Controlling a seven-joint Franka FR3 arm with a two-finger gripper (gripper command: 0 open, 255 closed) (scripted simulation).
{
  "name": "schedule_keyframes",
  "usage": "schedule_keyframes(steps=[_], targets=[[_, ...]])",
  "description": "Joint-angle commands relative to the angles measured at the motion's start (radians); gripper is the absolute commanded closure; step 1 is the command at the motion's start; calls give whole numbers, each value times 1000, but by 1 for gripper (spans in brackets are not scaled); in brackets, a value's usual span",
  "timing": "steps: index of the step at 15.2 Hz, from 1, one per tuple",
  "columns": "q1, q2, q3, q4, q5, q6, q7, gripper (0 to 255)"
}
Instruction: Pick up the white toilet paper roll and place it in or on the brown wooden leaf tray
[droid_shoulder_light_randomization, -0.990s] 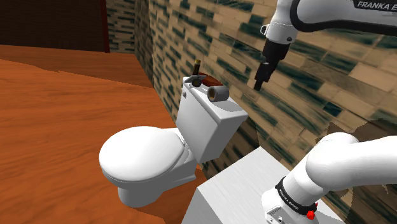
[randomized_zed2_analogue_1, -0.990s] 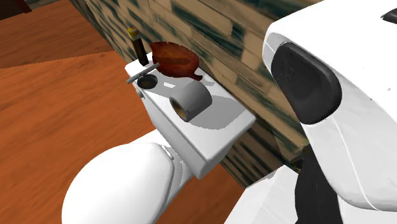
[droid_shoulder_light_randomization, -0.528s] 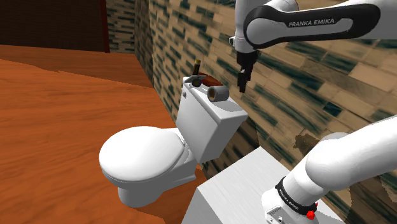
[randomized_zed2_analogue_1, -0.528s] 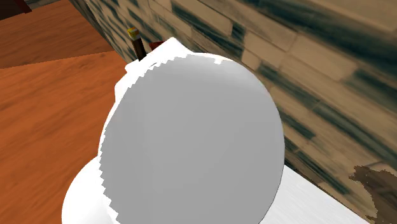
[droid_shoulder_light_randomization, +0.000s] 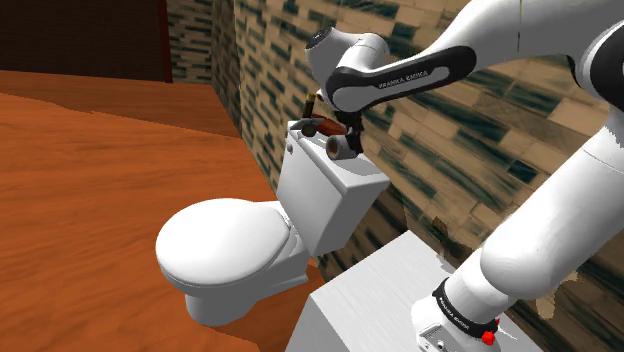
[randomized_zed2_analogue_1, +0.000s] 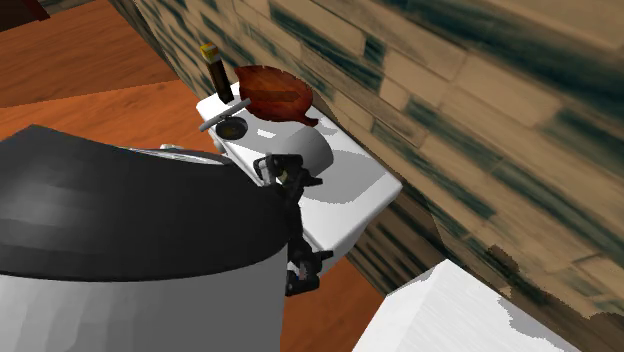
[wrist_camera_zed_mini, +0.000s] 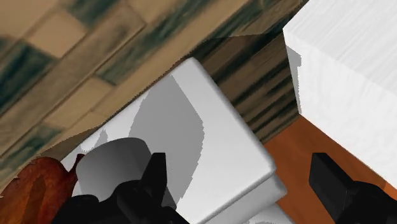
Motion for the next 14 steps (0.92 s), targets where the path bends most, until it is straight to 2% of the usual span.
schedule_keyframes(steps=[1,6,12,14], targets=[[7,100,9,47,-92,-12,-8,0],[44,325,5,147,-307,-50,-31,0],[102,581,-42,261,-555,-88,-83,0],[103,603,-53,265,-582,-81,-88,0]])
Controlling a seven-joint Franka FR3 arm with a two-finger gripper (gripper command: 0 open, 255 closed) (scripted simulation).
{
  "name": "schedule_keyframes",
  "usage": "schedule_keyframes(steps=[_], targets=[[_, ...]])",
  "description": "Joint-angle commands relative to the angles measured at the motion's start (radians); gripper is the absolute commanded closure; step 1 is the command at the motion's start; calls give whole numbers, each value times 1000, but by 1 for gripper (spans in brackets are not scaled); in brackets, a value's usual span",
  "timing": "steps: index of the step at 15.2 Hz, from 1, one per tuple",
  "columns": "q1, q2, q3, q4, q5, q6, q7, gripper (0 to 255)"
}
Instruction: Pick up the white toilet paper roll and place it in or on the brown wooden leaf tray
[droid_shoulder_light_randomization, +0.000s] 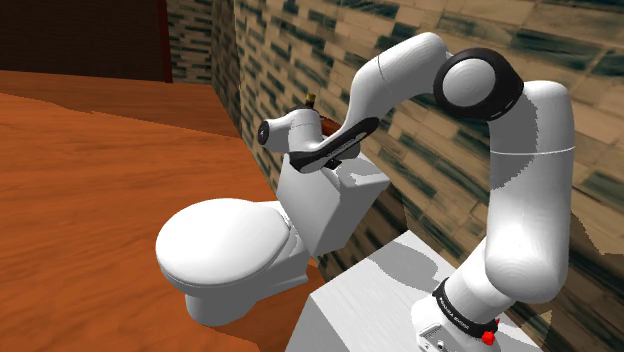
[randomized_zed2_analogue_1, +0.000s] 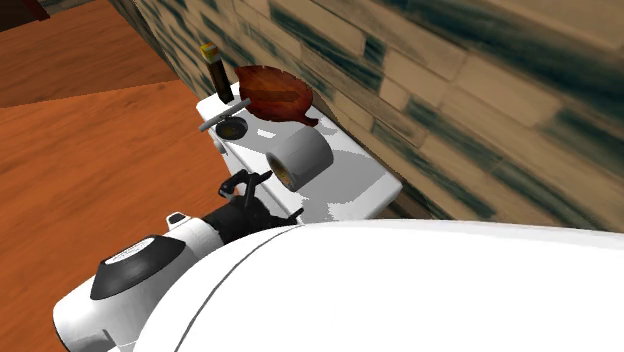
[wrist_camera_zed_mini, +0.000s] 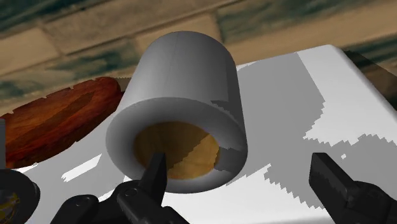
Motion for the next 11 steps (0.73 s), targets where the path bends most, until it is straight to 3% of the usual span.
schedule_keyframes(steps=[1,11], targets=[[-4,14,-10,-1,-26,11,-3,0],[-37,15,-32,-27,-57,58,5,0]])
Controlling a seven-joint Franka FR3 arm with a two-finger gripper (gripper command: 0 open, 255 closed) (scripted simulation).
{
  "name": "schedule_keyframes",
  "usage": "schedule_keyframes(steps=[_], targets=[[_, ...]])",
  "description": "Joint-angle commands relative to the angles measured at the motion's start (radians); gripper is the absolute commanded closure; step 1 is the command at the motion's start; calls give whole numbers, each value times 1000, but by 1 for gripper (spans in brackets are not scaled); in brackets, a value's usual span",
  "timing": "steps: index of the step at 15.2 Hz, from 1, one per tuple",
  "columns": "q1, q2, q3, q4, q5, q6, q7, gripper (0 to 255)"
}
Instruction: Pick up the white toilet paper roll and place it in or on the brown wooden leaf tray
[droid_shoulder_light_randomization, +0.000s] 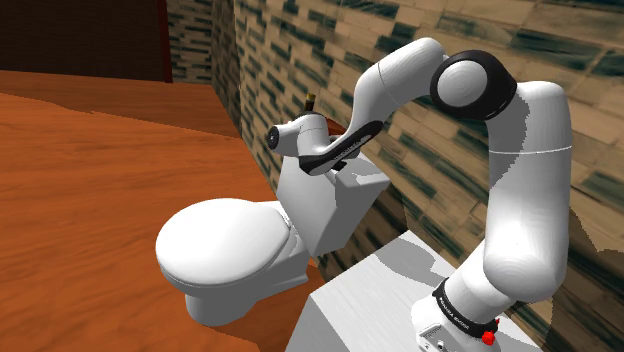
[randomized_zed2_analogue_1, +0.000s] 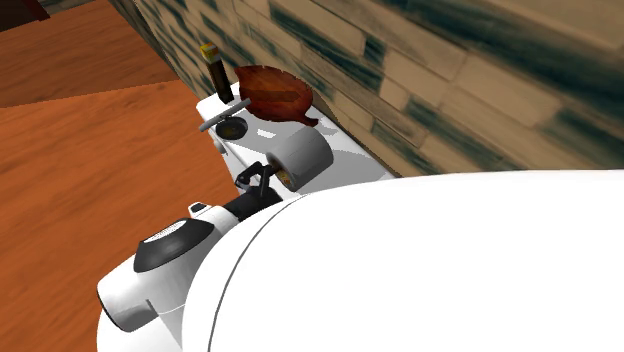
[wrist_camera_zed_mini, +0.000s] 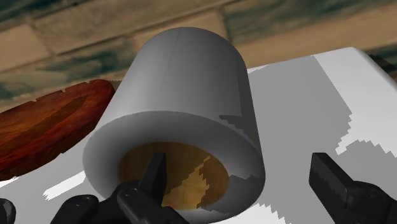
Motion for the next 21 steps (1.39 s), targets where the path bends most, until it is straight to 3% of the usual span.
schedule_keyframes(steps=[1,3,4,13,21], targets=[[0,0,0,0,0,1,0,0],[0,0,0,0,0,0,0,0],[0,0,0,0,0,0,0,255],[0,0,0,0,0,1,0,255],[-4,-81,7,-17,15,-22,-60,255]])
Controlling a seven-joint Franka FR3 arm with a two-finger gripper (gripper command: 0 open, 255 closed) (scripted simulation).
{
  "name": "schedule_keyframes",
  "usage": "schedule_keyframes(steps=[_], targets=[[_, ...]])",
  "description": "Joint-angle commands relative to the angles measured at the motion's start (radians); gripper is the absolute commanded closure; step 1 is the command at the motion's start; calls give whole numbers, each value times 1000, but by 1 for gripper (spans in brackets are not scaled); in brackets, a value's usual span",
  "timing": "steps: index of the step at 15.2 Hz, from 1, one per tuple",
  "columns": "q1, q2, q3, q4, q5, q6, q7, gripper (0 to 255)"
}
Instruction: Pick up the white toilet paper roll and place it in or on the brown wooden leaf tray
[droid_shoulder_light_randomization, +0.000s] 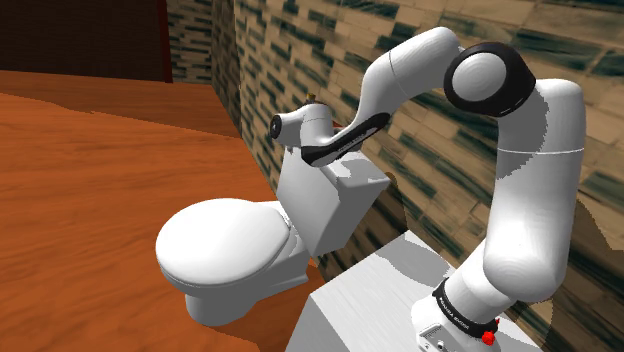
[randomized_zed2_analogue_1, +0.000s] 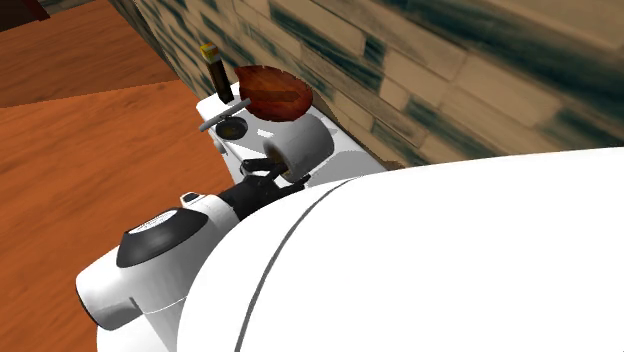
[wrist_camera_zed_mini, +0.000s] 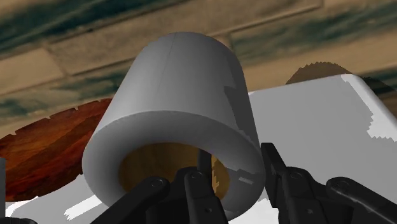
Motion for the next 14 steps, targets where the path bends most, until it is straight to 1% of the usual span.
schedule_keyframes(steps=[1,12,14], targets=[[1,-20,3,-1,5,-8,-17,255],[-1,-113,10,-4,23,-40,-100,255],[-16,-62,-7,69,1,-25,-130,255]])
